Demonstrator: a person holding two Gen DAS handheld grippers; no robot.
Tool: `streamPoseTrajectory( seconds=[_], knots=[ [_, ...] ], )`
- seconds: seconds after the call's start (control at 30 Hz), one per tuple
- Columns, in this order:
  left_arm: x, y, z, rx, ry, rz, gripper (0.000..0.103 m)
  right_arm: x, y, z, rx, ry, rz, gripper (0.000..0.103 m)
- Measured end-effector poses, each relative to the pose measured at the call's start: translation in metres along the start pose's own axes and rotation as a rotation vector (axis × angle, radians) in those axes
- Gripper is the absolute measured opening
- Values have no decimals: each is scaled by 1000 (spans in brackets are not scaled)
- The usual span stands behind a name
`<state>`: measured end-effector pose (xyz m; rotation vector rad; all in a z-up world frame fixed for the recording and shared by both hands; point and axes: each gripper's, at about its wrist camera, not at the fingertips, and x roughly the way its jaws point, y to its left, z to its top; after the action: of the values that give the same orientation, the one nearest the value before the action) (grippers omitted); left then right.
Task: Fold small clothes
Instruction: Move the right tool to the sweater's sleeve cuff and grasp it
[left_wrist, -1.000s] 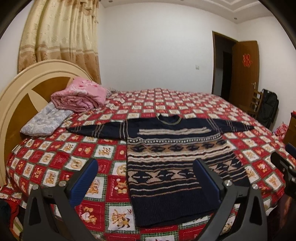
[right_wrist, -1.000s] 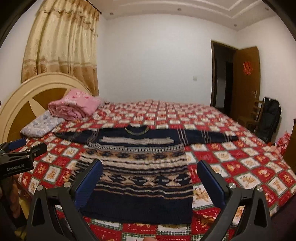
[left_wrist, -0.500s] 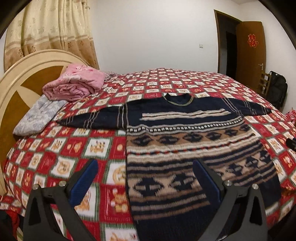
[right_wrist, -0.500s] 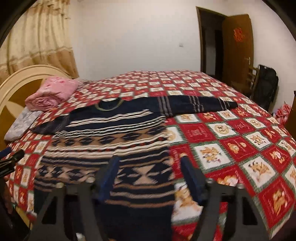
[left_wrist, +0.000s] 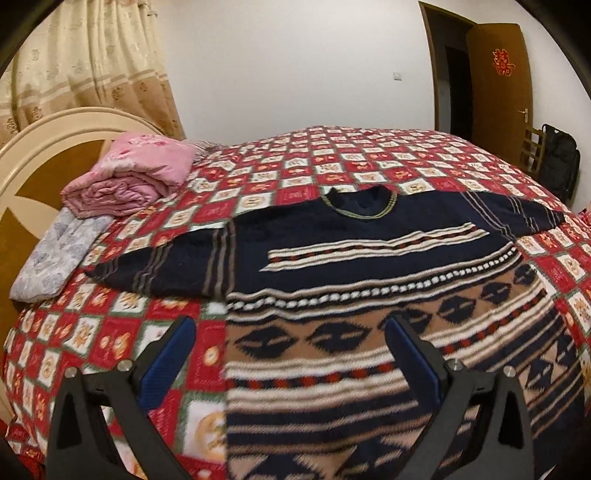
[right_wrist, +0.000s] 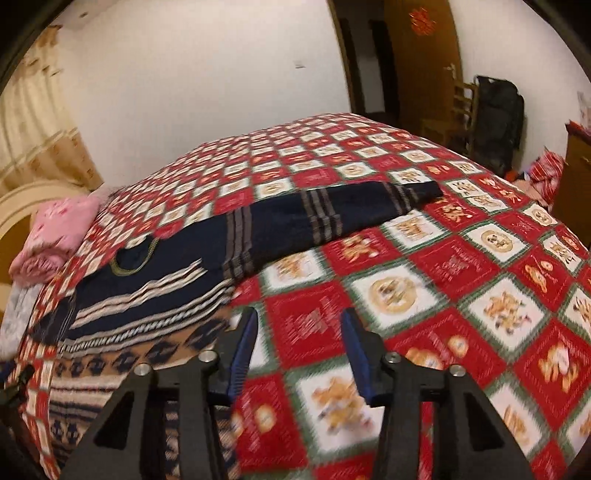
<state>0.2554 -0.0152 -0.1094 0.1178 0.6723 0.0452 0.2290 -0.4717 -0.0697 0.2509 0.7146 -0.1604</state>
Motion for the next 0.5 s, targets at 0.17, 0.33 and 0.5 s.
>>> streamPoseTrajectory(
  seconds=[0.17,0.33,0.5],
  knots=[
    [18,-32,21,45,-31,-36,103,34,-40,35,102,19,-26,31],
    [47,-61,38,75,-5,-54,103,68,-89,65,203,2,-76,31],
    [74,-85,45,104,18,-65,103,94,-130,85,268,-17,-99,26]
  ],
)
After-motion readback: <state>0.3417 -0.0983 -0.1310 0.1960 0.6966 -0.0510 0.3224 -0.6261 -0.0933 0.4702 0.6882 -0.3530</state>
